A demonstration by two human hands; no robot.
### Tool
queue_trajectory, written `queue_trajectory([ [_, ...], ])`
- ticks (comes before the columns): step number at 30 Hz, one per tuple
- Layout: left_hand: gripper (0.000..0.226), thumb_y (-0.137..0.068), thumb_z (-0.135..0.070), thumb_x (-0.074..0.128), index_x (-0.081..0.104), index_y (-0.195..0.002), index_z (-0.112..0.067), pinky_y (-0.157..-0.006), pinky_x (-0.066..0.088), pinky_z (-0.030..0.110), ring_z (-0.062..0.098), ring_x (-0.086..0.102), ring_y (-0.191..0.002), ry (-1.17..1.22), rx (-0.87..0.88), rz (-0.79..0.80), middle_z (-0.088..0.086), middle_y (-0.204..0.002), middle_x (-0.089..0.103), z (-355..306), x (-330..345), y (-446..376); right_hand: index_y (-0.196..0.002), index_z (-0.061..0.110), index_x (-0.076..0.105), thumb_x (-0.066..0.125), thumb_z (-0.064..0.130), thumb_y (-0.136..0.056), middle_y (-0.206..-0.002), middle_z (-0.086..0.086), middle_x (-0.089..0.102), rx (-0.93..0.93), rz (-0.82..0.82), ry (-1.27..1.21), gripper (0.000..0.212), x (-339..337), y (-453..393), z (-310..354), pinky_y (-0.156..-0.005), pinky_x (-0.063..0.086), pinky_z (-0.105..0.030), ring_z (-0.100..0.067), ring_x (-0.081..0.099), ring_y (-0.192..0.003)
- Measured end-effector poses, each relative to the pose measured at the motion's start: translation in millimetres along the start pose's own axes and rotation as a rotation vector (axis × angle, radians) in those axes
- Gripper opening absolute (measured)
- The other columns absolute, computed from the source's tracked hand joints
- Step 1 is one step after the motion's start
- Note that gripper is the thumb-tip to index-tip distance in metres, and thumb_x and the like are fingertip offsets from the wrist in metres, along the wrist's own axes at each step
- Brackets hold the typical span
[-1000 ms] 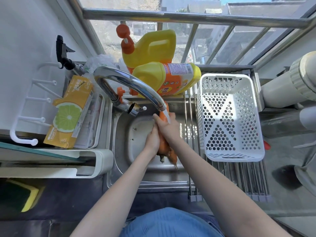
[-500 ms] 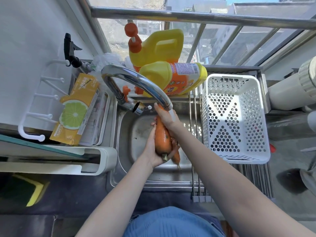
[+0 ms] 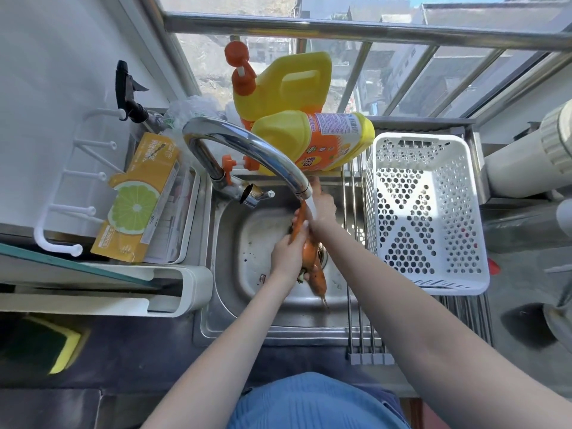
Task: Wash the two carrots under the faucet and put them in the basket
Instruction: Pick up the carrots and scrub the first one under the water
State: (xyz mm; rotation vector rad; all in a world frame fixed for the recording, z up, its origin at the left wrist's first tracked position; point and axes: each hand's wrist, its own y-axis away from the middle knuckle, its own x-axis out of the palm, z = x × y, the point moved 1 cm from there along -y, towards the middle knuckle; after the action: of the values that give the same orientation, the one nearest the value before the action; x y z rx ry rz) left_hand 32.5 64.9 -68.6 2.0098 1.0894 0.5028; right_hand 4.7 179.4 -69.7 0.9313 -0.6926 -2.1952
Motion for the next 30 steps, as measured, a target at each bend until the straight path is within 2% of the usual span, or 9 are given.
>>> queue_trajectory([
  [3,0.080,-0.080,-0.081,0.028,0.067,-0.107,-0.016,-0.083,0.056,0.047,0.035,0.069,-0.089,-0.074,-0.070,-0.101,0.014,-0.095,0.072,0,-5,-10,-0.132,0.006,0.046,0.039,0.031,-0.102,-0.115,-0.024,0.060,-0.138,-0.046,0.126,0.040,1,-1,2,-0.082,0.045,-0.036,-0.039,0.059,-0.106],
  [8,0.069,-0.092,-0.064,0.036,0.056,-0.122,-0.006,-0.057,0.059,0.038,0.033,0.069,-0.087,0.500,-0.373,0.175,0.024,-0.111,0.067,-26,-6,-2,-0.128,0.006,0.050,0.051,0.074,-0.075,-0.122,-0.019,0.062,0.064,0.273,-0.022,0.086,9,-51,-39,-0.096,0.050,-0.050,-0.036,0.062,-0.109],
  [11,0.064,-0.090,-0.059,0.048,0.057,-0.121,-0.004,-0.069,0.059,0.038,0.029,0.067,-0.090,0.510,-0.373,0.254,0.020,-0.116,0.066,-37,2,6,-0.110,0.007,0.065,0.051,0.065,-0.087,-0.105,-0.010,0.070,0.102,0.401,-0.008,0.064,-10,-4,-17,-0.091,0.054,-0.041,-0.026,0.067,-0.096],
  [15,0.043,-0.086,-0.018,0.068,0.052,-0.124,-0.005,-0.060,0.060,0.032,0.027,0.064,-0.081,0.579,-0.353,0.363,0.019,-0.109,0.063,-40,-1,15,-0.086,0.014,0.060,0.054,0.050,-0.092,-0.085,-0.007,0.069,0.203,0.589,-0.098,0.037,-17,-2,-14,-0.096,0.049,-0.038,-0.020,0.064,-0.080],
  [19,0.044,-0.077,-0.012,0.066,0.054,-0.118,0.001,-0.074,0.058,0.033,0.028,0.069,-0.080,0.549,-0.309,0.544,0.024,-0.095,0.069,-43,-18,13,-0.073,0.014,0.048,0.052,0.048,-0.092,-0.057,-0.002,0.054,0.363,0.580,-0.164,0.039,-26,1,-19,-0.053,0.046,-0.024,-0.016,0.051,-0.052],
  [22,0.049,-0.078,-0.021,0.066,0.054,-0.118,0.004,-0.075,0.059,0.028,0.026,0.071,-0.080,0.434,-0.241,0.588,0.024,-0.093,0.070,-47,-23,15,-0.077,0.012,0.051,0.053,0.048,-0.089,-0.061,-0.005,0.054,0.570,0.579,-0.402,0.038,-31,5,-35,-0.043,0.046,-0.024,-0.019,0.051,-0.046],
  [26,0.043,-0.090,-0.043,0.056,0.060,-0.107,-0.003,-0.064,0.060,0.026,0.020,0.071,-0.067,0.105,0.000,0.337,0.014,-0.081,0.071,-39,-20,10,-0.077,0.003,0.063,0.063,0.037,-0.080,-0.070,-0.013,0.064,0.610,0.668,-0.635,0.034,-29,9,-39,-0.065,0.053,-0.035,-0.026,0.061,-0.060],
  [28,0.030,-0.099,-0.035,0.047,0.059,-0.099,-0.008,-0.051,0.052,0.022,0.018,0.067,-0.059,-0.104,0.209,0.096,0.008,-0.074,0.067,-35,-21,7,-0.079,0.001,0.064,0.056,0.036,-0.088,-0.071,-0.016,0.068,0.631,0.631,-0.760,0.037,-24,7,-38,-0.066,0.058,-0.040,-0.029,0.067,-0.059],
  [30,0.011,-0.098,-0.022,0.050,0.056,-0.100,-0.014,-0.062,0.046,0.024,0.017,0.063,-0.075,-0.320,0.417,-0.090,0.002,-0.088,0.062,-37,-28,2,-0.088,-0.001,0.065,0.048,0.039,-0.095,-0.078,-0.019,0.070,0.646,0.582,-0.803,0.044,-20,3,-41,-0.062,0.061,-0.044,-0.031,0.071,-0.063],
])
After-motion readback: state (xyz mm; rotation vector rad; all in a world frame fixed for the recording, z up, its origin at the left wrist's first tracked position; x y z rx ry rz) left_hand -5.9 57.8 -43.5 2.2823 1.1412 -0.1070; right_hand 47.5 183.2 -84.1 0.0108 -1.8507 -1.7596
